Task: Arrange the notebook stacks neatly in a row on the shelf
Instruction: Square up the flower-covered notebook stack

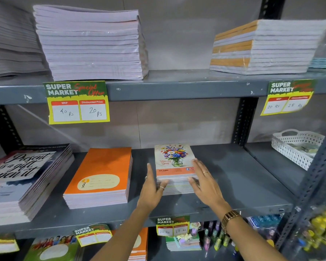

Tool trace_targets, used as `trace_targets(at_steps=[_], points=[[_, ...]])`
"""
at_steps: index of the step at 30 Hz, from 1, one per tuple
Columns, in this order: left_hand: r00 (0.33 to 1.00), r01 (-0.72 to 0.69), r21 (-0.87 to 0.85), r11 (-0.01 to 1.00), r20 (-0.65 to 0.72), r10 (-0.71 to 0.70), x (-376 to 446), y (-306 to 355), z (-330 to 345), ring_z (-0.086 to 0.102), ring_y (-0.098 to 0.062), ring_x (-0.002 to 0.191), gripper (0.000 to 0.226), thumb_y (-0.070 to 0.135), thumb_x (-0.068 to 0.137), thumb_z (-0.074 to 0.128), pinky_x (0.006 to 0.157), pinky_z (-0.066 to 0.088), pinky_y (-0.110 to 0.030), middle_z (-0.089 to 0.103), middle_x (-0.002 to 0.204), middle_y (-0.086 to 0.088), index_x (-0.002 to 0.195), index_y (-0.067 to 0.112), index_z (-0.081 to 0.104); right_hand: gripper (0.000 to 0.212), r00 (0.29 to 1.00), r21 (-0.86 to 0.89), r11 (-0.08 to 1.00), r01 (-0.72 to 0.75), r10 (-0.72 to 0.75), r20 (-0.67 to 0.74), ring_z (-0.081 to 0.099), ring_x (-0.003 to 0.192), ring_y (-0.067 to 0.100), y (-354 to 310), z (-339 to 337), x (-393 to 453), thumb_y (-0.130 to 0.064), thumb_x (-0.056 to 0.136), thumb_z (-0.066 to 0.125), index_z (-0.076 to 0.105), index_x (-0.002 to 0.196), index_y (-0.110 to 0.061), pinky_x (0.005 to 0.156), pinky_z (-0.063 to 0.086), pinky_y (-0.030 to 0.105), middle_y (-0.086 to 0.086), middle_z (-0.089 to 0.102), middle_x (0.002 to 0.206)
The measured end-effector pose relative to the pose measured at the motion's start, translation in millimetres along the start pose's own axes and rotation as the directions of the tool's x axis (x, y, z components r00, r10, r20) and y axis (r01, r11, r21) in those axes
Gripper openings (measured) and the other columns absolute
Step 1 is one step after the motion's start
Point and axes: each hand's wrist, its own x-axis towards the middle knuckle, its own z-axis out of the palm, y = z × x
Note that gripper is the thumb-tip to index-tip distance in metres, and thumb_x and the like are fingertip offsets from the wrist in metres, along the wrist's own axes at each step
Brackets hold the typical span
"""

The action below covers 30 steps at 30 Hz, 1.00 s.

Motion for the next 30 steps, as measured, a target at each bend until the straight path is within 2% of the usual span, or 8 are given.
trace_targets(at_steps=[2, 3, 5, 7, 9, 15, 20, 30], points=[[0.997, 0.078, -0.062, 0.995, -0.021, -0.079, -2.9, -3.2, 1.2, 0.011, -0.030, 0.145, 0.091, 0.041, 0.088, 0.054, 0.116, 0.014, -0.050, 0.023, 0.156, -0.003, 0.147, 0.019, -0.010, 0.070, 0.990, 0.135, 0.982, -0.134, 0.137, -0.015, 0.013, 0.147, 0.018, 2.7, 2.0, -5.1, -0.035, 0.097, 0.046, 0.009, 0.152, -0.011, 0.116, 0.026, 0.036, 0.001, 0.011, 0.160], [0.995, 0.100, -0.068, 0.993, -0.012, -0.101, -3.7, -4.4, 2.3, 0.008, -0.030, 0.146, 0.091, 0.041, 0.087, 0.055, 0.116, 0.012, -0.050, 0.022, 0.156, -0.003, 0.147, 0.018, -0.009, 0.072, 0.981, 0.166, 0.968, -0.188, 0.192, -0.007, 0.016, 0.147, 0.020, 4.3, 2.5, -7.2, -0.036, 0.096, 0.047, 0.009, 0.152, -0.010, 0.114, 0.028, 0.038, 0.003, 0.014, 0.160], [0.994, 0.105, -0.065, 0.992, 0.017, -0.104, -5.4, -4.5, 5.1, 0.017, -0.029, 0.145, 0.086, 0.041, 0.088, 0.055, 0.116, 0.017, -0.049, 0.031, 0.153, -0.003, 0.148, 0.017, -0.001, 0.068, 0.970, 0.164, 0.956, -0.243, 0.243, 0.019, 0.030, 0.141, 0.025, 8.4, 4.4, -10.0, -0.040, 0.095, 0.046, 0.019, 0.150, -0.010, 0.107, 0.038, 0.042, 0.008, 0.032, 0.153], [0.996, 0.088, -0.087, 0.992, 0.039, -0.085, -6.9, -1.2, 7.3, 0.038, -0.026, 0.136, 0.073, 0.040, 0.087, 0.056, 0.112, 0.031, -0.044, 0.044, 0.145, -0.002, 0.144, 0.021, 0.015, 0.053, 0.967, 0.149, 0.955, -0.256, 0.253, 0.040, 0.046, 0.127, 0.025, 11.3, 6.6, -11.5, -0.043, 0.095, 0.046, 0.036, 0.139, -0.014, 0.095, 0.047, 0.040, 0.008, 0.052, 0.135], [0.997, 0.076, -0.108, 0.991, 0.039, -0.072, -8.6, 1.7, 8.9, 0.049, -0.022, 0.127, 0.064, 0.041, 0.086, 0.058, 0.108, 0.039, -0.042, 0.052, 0.137, -0.001, 0.138, 0.024, 0.026, 0.045, 0.962, 0.111, 0.956, -0.271, 0.263, 0.078, 0.053, 0.115, 0.025, 10.9, 8.3, -11.7, -0.046, 0.094, 0.044, 0.046, 0.126, -0.014, 0.087, 0.049, 0.038, 0.009, 0.060, 0.123], [0.997, 0.071, -0.144, 0.987, 0.048, -0.065, -10.0, 5.6, 9.6, 0.051, -0.020, 0.124, 0.064, 0.036, 0.084, 0.062, 0.107, 0.040, -0.040, 0.054, 0.135, 0.000, 0.136, 0.022, 0.029, 0.051, 0.956, 0.076, 0.956, -0.282, 0.273, 0.109, 0.058, 0.109, 0.029, 7.4, 9.8, -11.0, -0.050, 0.092, 0.044, 0.046, 0.124, -0.011, 0.086, 0.051, 0.039, 0.013, 0.061, 0.120], [0.998, 0.054, -0.113, 0.992, 0.048, -0.049, -9.3, 7.0, 9.5, 0.050, -0.017, 0.123, 0.067, 0.033, 0.084, 0.063, 0.105, 0.039, -0.032, 0.053, 0.133, 0.000, 0.138, 0.018, 0.026, 0.051, 0.957, 0.044, 0.961, -0.274, 0.268, 0.115, 0.057, 0.111, 0.030, 6.3, 6.6, -10.5, -0.050, 0.092, 0.045, 0.047, 0.124, -0.010, 0.087, 0.049, 0.039, 0.014, 0.060, 0.118], [0.996, 0.014, 0.029, 0.999, 0.086, -0.017, -7.1, 3.4, 2.7, 0.054, -0.020, 0.121, 0.066, 0.036, 0.082, 0.065, 0.105, 0.043, -0.038, 0.054, 0.136, -0.001, 0.136, 0.020, 0.028, 0.054, 0.962, 0.029, 0.967, -0.251, 0.246, 0.120, 0.058, 0.107, 0.024, 1.3, -1.7, -12.5, -0.053, 0.088, 0.050, 0.047, 0.124, -0.013, 0.082, 0.051, 0.035, 0.007, 0.064, 0.115]])
